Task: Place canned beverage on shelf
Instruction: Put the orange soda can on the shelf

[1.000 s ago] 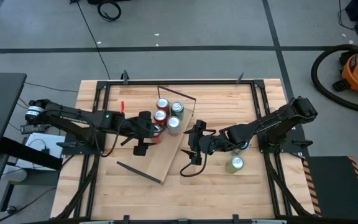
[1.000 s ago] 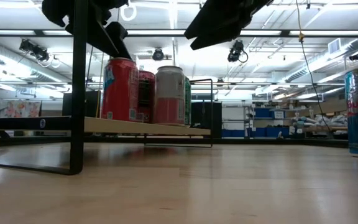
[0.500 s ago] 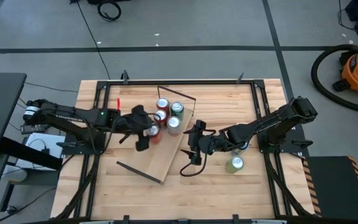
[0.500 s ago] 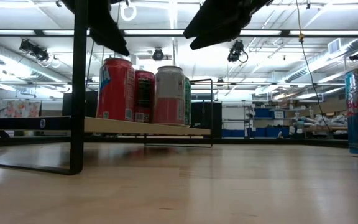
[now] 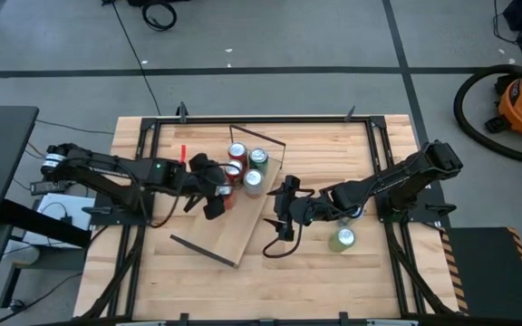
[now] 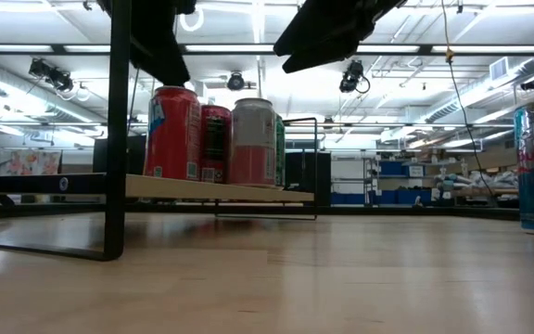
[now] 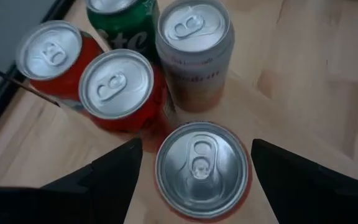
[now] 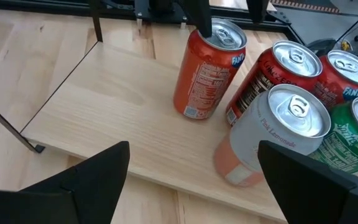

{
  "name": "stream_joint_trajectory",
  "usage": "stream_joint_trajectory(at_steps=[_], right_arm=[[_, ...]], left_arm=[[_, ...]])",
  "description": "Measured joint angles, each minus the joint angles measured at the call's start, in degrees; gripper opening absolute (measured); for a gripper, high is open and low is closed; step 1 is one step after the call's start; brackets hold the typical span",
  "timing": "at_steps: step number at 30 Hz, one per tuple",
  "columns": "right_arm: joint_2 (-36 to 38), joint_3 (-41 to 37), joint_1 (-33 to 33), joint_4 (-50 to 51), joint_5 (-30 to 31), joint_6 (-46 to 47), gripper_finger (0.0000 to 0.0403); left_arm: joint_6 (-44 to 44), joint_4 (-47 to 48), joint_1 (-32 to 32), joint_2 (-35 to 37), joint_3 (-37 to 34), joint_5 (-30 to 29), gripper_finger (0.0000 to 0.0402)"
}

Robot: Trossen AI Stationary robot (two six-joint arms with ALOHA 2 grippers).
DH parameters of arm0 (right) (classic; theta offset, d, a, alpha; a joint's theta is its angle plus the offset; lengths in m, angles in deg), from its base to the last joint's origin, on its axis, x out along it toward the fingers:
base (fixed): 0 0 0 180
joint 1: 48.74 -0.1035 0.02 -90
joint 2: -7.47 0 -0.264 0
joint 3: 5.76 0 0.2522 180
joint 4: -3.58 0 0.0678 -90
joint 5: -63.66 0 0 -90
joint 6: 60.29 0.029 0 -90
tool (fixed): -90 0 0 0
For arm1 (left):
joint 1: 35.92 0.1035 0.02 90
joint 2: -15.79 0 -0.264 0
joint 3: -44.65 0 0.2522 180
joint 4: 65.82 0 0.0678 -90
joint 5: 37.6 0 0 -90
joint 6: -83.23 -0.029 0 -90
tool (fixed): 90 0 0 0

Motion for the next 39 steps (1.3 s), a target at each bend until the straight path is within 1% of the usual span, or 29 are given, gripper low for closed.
stream_joint_trajectory(at_steps=[6,9,12,22,26,30,34,36,39], right_arm=[[0.0,0.0,-0.2,-0.1,0.0,-0.2,0.0366],[0.0,0.0,-0.2,-0.8,0.0,-0.5,0.0366],[0.0,0.0,-0.2,-1.2,-0.1,-0.9,0.0366],[0.0,0.0,-0.2,-1.2,-0.1,-1.3,0.0366],[0.0,0.0,-0.2,-1.3,-0.1,-1.3,0.0366],[0.0,0.0,-0.2,-1.5,-0.1,-1.0,0.0366],[0.0,0.0,-0.2,-1.7,-0.1,-0.9,0.0366],[0.0,0.0,-0.2,-1.7,-0.1,-0.9,0.0366],[0.0,0.0,-0.2,-1.9,-0.1,-0.9,0.0366]], left_arm=[[-2.0,-0.8,2.3,-0.2,0.9,8.7,0.0314],[-2.9,-0.1,3.7,0.2,1.0,11.5,0.0316],[-4.1,2.8,5.1,0.1,1.0,11.6,0.0317],[-5.2,2.8,7.8,-0.1,1.0,12.5,0.0317],[-8.1,3.0,9.0,-0.1,1.0,15.5,0.0316],[-13.8,4.1,10.5,-0.1,1.0,18.4,0.0308],[-13.1,4.3,12.5,0.2,1.1,22.0,0.0303],[-13.0,4.4,12.7,0.2,1.3,22.1,0.0304],[-15.0,4.5,11.4,-0.1,1.4,21.9,0.0312]])
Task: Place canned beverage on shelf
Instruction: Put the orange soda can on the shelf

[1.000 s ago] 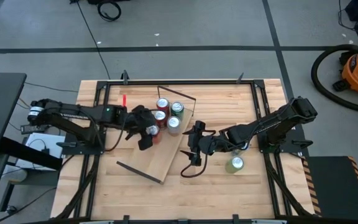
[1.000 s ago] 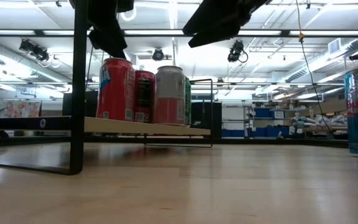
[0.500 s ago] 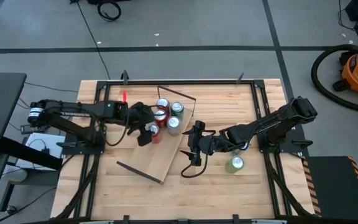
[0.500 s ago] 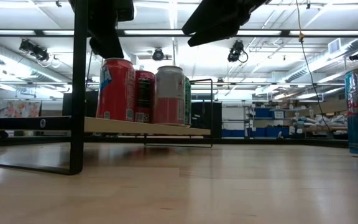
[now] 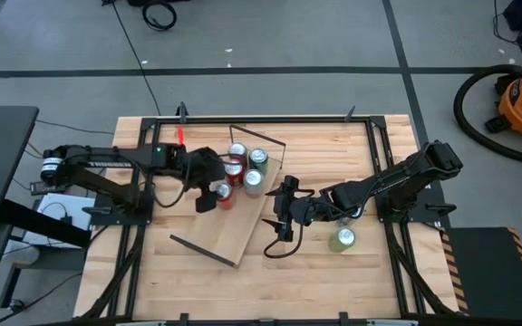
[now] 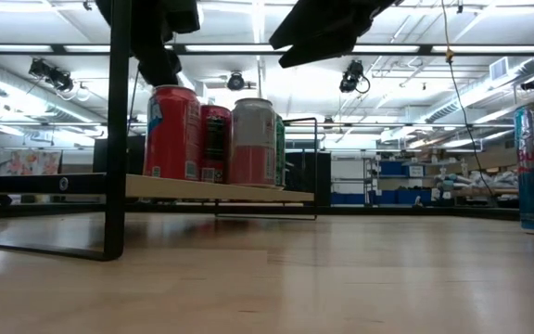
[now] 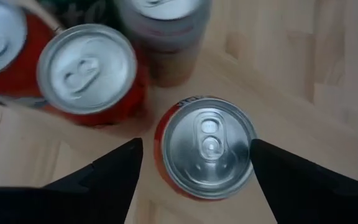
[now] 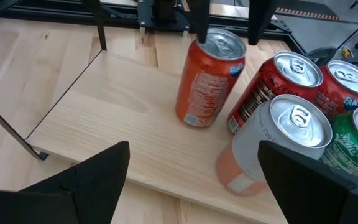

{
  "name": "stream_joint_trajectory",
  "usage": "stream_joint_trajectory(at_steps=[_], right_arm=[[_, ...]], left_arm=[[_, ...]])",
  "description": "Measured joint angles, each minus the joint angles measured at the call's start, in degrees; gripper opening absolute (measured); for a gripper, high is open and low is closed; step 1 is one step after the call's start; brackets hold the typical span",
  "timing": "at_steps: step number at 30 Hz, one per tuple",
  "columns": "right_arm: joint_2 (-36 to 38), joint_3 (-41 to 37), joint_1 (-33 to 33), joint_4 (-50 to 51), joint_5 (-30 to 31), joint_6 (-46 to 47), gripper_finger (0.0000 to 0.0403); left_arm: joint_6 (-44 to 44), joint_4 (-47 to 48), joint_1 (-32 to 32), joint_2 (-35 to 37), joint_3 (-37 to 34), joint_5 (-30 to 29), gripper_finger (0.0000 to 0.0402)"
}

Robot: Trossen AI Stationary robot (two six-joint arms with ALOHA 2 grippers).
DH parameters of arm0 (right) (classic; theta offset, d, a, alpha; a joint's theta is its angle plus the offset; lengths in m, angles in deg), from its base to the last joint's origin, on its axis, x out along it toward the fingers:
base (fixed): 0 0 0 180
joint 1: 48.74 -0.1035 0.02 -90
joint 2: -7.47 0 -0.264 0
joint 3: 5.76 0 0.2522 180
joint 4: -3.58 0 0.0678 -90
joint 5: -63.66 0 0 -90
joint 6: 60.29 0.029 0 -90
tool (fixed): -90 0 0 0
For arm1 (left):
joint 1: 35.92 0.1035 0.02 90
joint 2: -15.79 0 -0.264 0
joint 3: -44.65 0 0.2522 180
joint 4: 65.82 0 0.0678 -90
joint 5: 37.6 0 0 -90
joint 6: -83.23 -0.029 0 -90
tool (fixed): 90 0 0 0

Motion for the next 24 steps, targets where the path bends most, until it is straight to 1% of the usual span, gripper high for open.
stream_joint_trajectory(at_steps=[5,9,11,15,16,19,24], right_arm=[[0.0,0.0,0.0,-0.2,0.0,-0.1,0.0366],[0.0,0.0,0.0,-0.2,0.0,-0.5,0.0366],[0.0,0.0,0.0,-0.2,0.0,-0.5,0.0366],[0.0,0.0,0.0,-0.3,0.0,-0.5,0.0366],[0.0,0.0,0.0,-0.3,0.0,-0.5,0.0366],[0.0,0.0,0.0,-0.3,0.0,-0.4,0.0366],[0.0,0.0,0.0,-0.6,0.0,-0.2,0.0366]], left_arm=[[-1.5,-1.9,-1.5,0.3,0.0,-2.2,0.0328],[-4.0,-0.3,-1.5,0.9,1.8,-3.4,0.0334],[-4.2,1.7,-1.8,0.9,3.4,-2.8,0.0334],[-4.0,2.3,-3.6,0.9,6.1,0.8,0.0334],[-3.7,2.4,-4.3,0.9,6.5,0.3,0.0334],[-3.9,1.8,-7.2,0.0,6.9,-4.2,0.0334],[-11.1,2.2,-11.7,-3.0,6.8,-8.1,0.0341]])
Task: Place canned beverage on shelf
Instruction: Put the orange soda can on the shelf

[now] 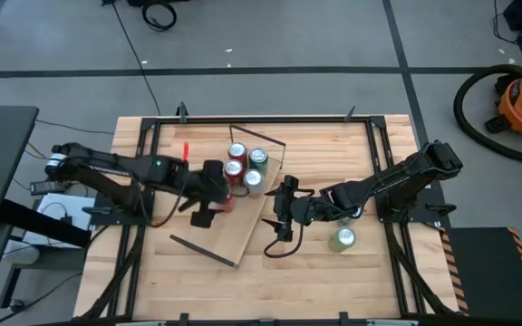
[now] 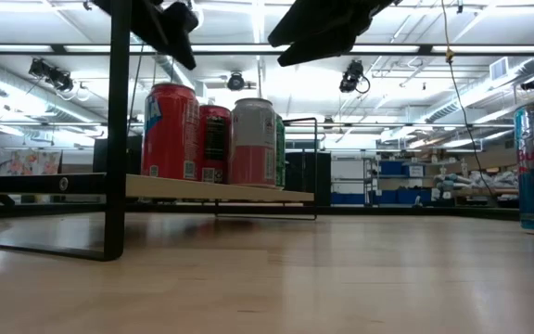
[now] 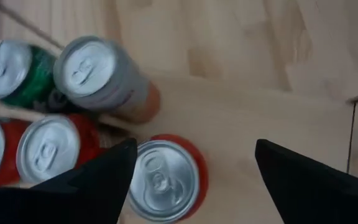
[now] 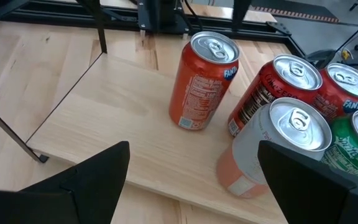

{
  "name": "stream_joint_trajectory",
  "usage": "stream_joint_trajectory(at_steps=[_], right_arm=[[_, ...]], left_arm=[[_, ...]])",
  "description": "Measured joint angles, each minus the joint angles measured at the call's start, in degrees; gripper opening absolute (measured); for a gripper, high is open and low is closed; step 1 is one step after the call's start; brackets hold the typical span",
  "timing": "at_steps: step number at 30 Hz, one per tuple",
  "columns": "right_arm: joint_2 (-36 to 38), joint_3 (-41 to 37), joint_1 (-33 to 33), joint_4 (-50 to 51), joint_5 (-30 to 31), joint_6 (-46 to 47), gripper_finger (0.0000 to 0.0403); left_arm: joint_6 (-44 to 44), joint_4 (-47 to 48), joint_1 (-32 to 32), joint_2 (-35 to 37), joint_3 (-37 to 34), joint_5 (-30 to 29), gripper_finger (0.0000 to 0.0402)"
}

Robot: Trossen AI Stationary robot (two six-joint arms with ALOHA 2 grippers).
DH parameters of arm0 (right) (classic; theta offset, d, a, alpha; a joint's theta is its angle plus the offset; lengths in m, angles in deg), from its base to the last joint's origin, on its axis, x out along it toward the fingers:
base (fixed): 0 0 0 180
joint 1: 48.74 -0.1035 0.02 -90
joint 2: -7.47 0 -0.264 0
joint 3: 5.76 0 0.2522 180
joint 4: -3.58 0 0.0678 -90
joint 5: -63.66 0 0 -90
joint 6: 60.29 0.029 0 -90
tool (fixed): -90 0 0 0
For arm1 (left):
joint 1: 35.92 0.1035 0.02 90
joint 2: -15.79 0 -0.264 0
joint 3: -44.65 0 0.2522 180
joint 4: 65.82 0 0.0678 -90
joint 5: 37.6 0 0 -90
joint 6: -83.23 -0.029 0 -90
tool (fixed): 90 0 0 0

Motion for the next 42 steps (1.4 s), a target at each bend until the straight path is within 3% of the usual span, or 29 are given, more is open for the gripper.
stream_joint_trajectory(at_steps=[3,6,19,24,31,42], right_arm=[[0.0,0.0,0.0,-0.2,0.0,0.3,0.0366],[0.0,0.0,0.0,-0.1,0.0,0.9,0.0366],[-0.5,0.0,0.3,-0.1,0.0,0.2,0.0366],[-0.5,0.0,0.3,-0.1,0.0,0.2,0.0366],[-0.5,0.0,-0.7,-0.2,0.0,0.3,0.0366],[-0.5,0.0,-0.6,-0.9,0.0,0.2,0.0366]], left_arm=[[-1.8,1.0,-1.2,-1.4,0.0,-4.2,0.0359],[2.3,3.9,-1.6,-1.6,0.0,-6.9,0.0382],[16.6,15.6,-1.7,-0.6,0.0,-7.0,0.0397],[18.2,13.6,-1.7,-0.5,-0.8,-6.9,0.0396],[22.3,4.8,-1.6,1.2,-9.1,-5.1,0.0396],[24.1,0.5,1.8,1.2,-9.3,-3.9,0.0396]])
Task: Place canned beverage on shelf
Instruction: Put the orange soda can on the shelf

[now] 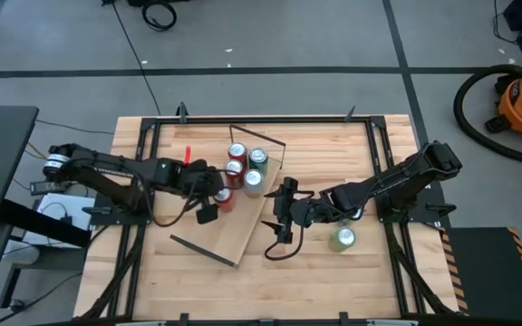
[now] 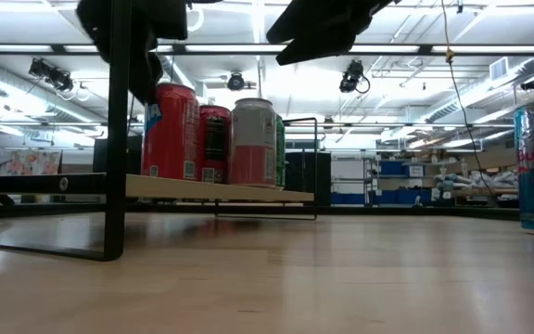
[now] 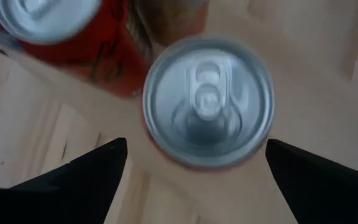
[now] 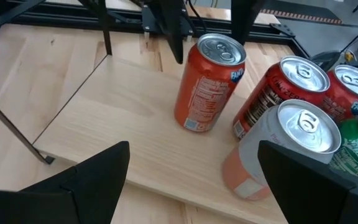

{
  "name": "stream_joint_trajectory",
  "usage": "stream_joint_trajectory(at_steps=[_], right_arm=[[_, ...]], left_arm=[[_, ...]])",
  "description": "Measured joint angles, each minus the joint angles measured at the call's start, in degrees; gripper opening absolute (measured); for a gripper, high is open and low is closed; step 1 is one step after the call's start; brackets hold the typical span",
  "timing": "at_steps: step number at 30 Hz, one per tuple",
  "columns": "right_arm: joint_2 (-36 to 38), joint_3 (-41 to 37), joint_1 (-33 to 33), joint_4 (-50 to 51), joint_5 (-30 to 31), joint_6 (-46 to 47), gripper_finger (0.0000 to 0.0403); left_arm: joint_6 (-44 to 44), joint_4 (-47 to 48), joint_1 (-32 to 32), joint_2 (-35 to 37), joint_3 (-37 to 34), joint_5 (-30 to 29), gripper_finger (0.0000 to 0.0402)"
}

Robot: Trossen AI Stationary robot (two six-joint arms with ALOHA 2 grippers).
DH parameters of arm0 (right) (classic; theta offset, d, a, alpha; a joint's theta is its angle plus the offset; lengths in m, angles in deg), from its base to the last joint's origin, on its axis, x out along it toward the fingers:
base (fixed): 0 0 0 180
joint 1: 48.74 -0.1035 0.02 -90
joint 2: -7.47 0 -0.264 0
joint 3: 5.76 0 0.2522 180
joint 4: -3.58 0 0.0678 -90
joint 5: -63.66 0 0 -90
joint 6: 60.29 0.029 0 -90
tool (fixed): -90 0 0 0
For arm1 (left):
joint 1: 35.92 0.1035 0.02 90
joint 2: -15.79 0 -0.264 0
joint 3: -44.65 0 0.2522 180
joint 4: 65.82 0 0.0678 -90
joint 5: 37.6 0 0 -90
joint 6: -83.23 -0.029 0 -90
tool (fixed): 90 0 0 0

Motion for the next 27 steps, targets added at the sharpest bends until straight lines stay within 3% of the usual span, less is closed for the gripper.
stream_joint_trajectory(at_steps=[13,19,27], right_arm=[[0.0,0.0,0.0,-0.2,0.0,-0.2,0.0366],[0.0,0.0,0.0,-0.5,0.0,-0.4,0.0366],[0.0,0.0,0.0,-0.4,0.0,-0.2,0.0366]], left_arm=[[-3.4,-7.4,1.5,-2.1,0.0,0.8,0.0396],[-5.8,-6.6,2.3,-4.0,0.0,3.3,0.0396],[-17.5,-6.2,3.1,-3.9,0.0,4.7,0.0390]])
